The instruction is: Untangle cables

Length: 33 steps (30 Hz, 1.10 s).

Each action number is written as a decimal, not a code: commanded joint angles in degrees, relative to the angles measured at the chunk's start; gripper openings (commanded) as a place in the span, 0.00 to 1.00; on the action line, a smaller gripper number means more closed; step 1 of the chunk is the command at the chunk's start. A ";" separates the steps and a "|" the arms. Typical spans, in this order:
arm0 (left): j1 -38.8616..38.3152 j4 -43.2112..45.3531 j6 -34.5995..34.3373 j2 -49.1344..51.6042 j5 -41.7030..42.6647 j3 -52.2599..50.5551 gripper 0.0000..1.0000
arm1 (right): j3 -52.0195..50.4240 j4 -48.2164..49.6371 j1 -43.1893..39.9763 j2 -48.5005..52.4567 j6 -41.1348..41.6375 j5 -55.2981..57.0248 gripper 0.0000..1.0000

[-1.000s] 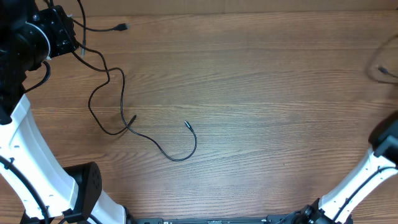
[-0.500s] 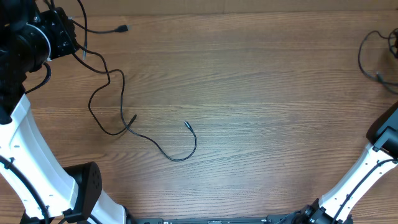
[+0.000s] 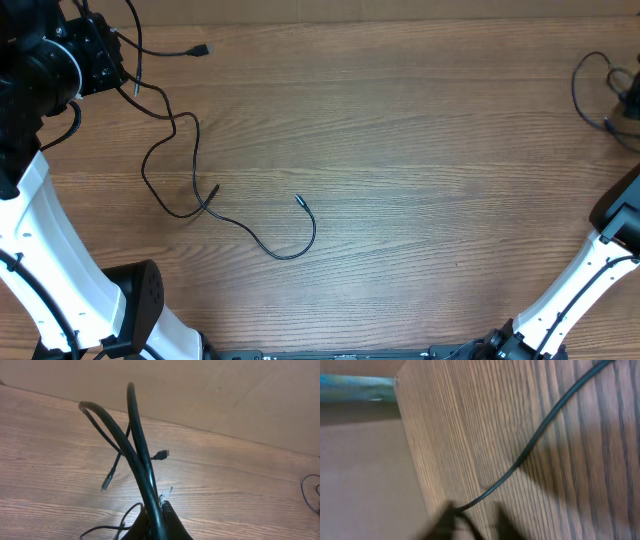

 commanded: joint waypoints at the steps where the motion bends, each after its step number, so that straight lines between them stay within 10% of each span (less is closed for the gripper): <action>1: -0.13 0.13 1.51 0.57 0.13 0.11 0.04 | 1.16 3.37 -0.22 -2.86 -3.54 -1.60 1.00; 13: -0.13 0.15 1.51 0.57 0.07 0.11 0.04 | 1.20 10.47 -0.07 -13.86 -12.94 -7.37 1.00; 27: -0.13 4.83 -0.24 0.63 -0.07 0.11 0.04 | 1.20 -19.96 17.62 -20.98 -68.26 -30.12 0.95; 33: -3.54 14.99 -11.91 6.29 8.59 0.11 0.04 | 1.20 -23.41 32.06 -21.51 -77.22 -30.23 0.95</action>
